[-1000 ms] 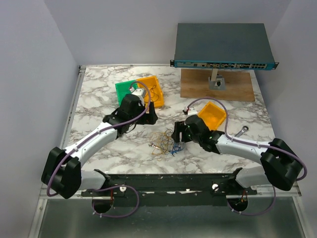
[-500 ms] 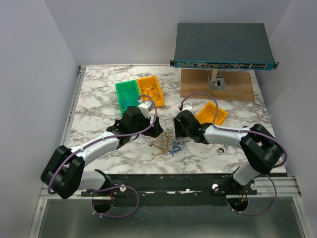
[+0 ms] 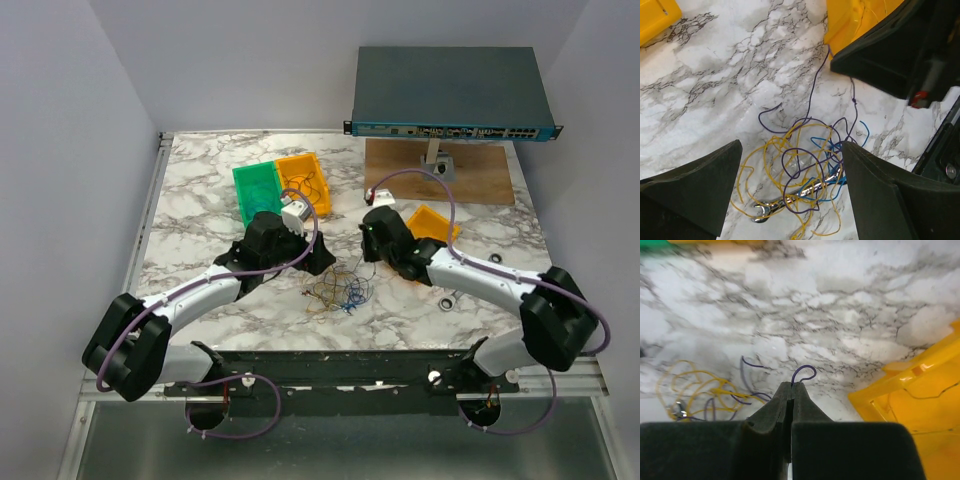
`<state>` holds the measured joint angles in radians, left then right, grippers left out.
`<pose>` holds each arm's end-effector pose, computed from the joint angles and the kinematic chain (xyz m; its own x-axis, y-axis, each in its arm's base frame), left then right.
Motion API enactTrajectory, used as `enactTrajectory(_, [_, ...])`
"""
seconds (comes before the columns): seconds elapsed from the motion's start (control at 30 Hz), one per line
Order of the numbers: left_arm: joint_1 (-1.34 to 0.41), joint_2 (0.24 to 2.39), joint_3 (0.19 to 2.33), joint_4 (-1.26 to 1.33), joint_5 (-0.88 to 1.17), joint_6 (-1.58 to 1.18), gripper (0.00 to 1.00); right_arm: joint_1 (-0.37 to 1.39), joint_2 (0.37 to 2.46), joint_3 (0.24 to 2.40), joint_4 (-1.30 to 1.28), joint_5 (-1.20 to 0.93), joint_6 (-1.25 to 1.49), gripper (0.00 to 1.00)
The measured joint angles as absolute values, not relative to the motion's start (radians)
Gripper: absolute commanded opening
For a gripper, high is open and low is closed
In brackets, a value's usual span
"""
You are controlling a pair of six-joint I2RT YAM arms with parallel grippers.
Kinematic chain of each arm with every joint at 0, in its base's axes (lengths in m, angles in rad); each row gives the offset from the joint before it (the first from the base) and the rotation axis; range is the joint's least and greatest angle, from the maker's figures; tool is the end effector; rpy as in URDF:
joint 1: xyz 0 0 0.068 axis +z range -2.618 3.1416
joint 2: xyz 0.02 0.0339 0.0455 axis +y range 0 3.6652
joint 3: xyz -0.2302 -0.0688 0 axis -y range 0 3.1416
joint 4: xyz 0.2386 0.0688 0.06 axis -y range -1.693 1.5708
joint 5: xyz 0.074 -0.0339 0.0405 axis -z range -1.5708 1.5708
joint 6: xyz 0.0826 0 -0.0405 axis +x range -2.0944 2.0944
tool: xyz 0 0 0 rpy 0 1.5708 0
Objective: Untangle the cables
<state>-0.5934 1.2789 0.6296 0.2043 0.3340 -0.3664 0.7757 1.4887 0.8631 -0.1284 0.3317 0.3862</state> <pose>0.2479 -0.1999 0.1720 -0.6103 0.0034 -0.7921 0.5944 0.6630 -0.4551 0.2620 0.2192 0.1477 -0.6383 -0.1272 -0.7592 -0.2722 0.9598 0.0681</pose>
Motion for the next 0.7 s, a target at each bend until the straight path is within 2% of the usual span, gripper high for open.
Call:
enactTrajectory(0.33, [-0.597,1.287,0.63,0.226,0.374,-0.365,0.83,0.775,1.239,0.994,-0.184,0.222,0.358,0.01])
enactTrajectory(0.7, [-0.6,1.313,0.641,0.284,0.472,-0.366,0.8,0.775,1.201,1.293,-0.24,-0.048,0.321,0.01])
